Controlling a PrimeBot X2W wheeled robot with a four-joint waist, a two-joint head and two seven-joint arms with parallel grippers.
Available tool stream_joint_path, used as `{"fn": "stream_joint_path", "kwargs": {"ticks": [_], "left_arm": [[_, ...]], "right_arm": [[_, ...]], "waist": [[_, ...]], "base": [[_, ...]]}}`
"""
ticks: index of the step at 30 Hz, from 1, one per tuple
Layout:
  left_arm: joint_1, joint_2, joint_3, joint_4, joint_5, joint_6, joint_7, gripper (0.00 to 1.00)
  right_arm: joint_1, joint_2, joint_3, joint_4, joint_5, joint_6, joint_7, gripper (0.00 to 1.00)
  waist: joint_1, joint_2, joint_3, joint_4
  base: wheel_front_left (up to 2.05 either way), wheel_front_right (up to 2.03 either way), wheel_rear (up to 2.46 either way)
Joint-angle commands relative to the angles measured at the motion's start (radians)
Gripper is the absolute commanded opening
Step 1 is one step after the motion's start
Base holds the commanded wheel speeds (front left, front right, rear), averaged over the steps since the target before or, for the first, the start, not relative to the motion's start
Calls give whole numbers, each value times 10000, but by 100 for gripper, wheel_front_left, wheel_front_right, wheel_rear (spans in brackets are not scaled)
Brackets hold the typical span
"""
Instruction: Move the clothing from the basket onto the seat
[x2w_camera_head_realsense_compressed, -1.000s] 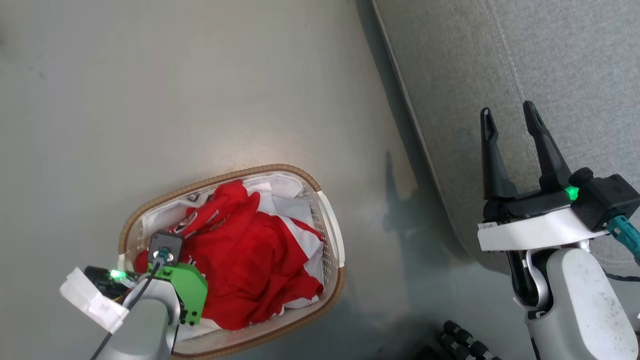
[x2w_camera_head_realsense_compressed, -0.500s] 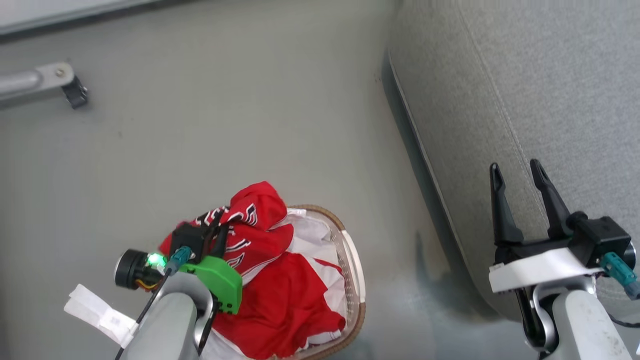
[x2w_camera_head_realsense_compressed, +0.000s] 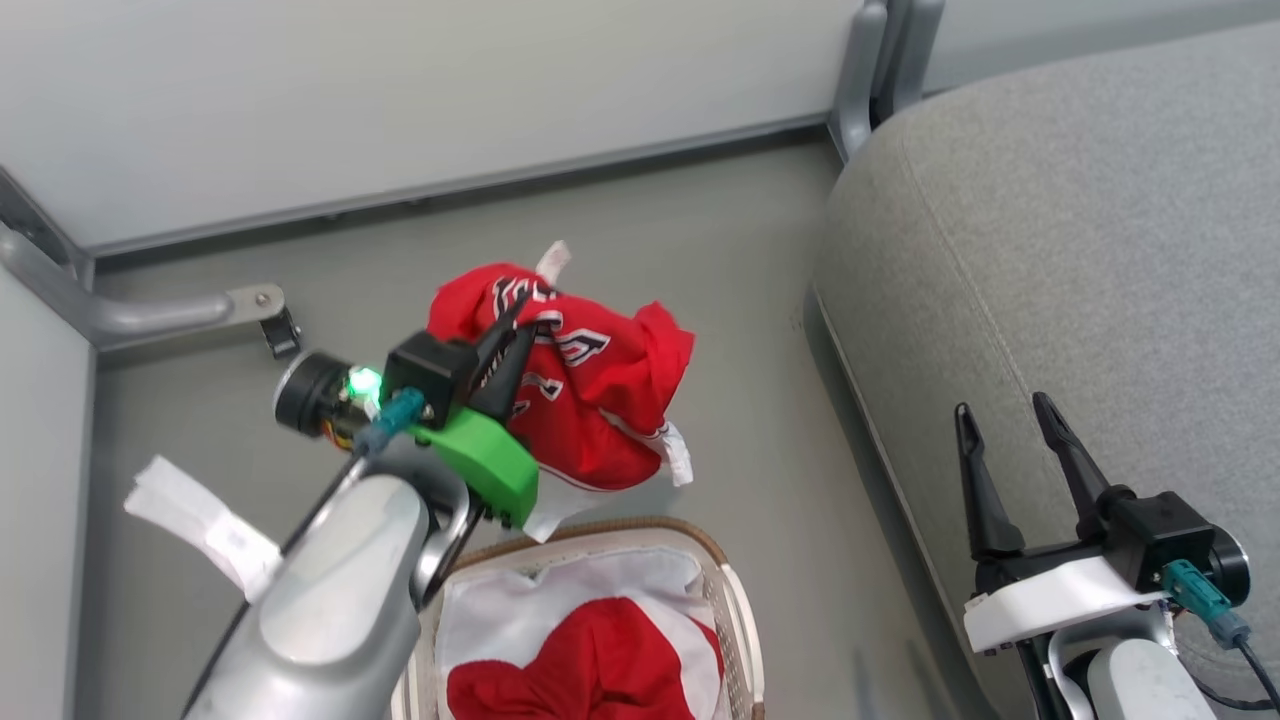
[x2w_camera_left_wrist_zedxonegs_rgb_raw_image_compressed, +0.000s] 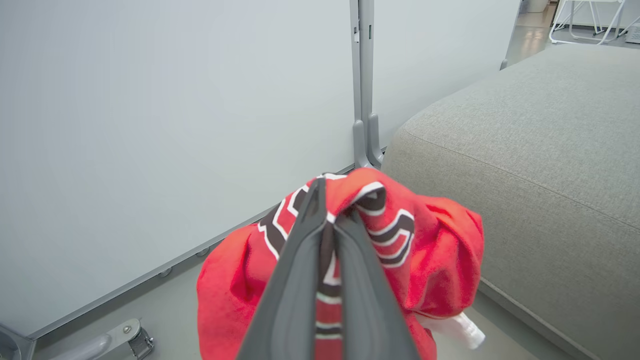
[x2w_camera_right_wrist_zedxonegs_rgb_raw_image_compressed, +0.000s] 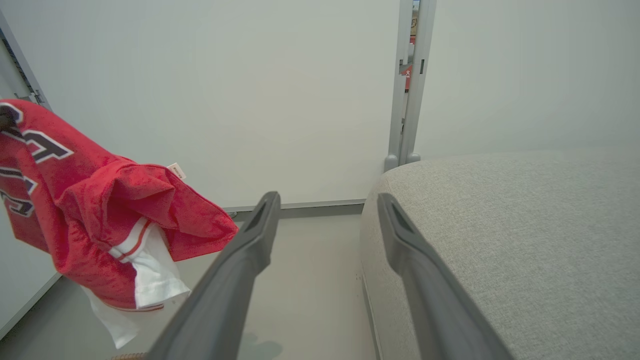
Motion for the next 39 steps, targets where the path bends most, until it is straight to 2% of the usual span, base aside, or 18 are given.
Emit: {"fn": "stream_joint_path", "kwargs": {"ticks": [1,11,20,23,32,39], "left_arm": [[-384,164,-155,-203,-180,-19,134,0],[-2349,524,-720,-1234,-1145,-19,1175,0],[-2918,321,-663,-876,-1464,40,1374,0],[-2965,191,-802,-768,-1460,35,1362,0],[-3087,-226,-1381,-907,-1445,14,1589,0],[-2749,-386,-1873,-1289,-1674,-7,1705,0]], "right_arm": [[102,-38,82,-11,-72,-7,-25,100],[-566,-36,1134,-190,13,-7,-25,100],[-1280,-39,3543,-287,1136,-7,-23,100],[-1664,-46,4074,30,1019,-7,-23,100],[-2997,-46,4792,1539,583,-7,-23,100],[-3554,-29,4384,2158,402,-7,-23,100]], "waist": [[1,-1,-835,237],[1,-1,-1287,237],[1,-1,-1466,158],[1,-1,-1507,167],[1,-1,-1657,404],[1,-1,-1746,689]], "base": [[0,0,0],[0,0,0],[0,0,0],[0,0,0],[0,0,0],[0,0,0]]}}
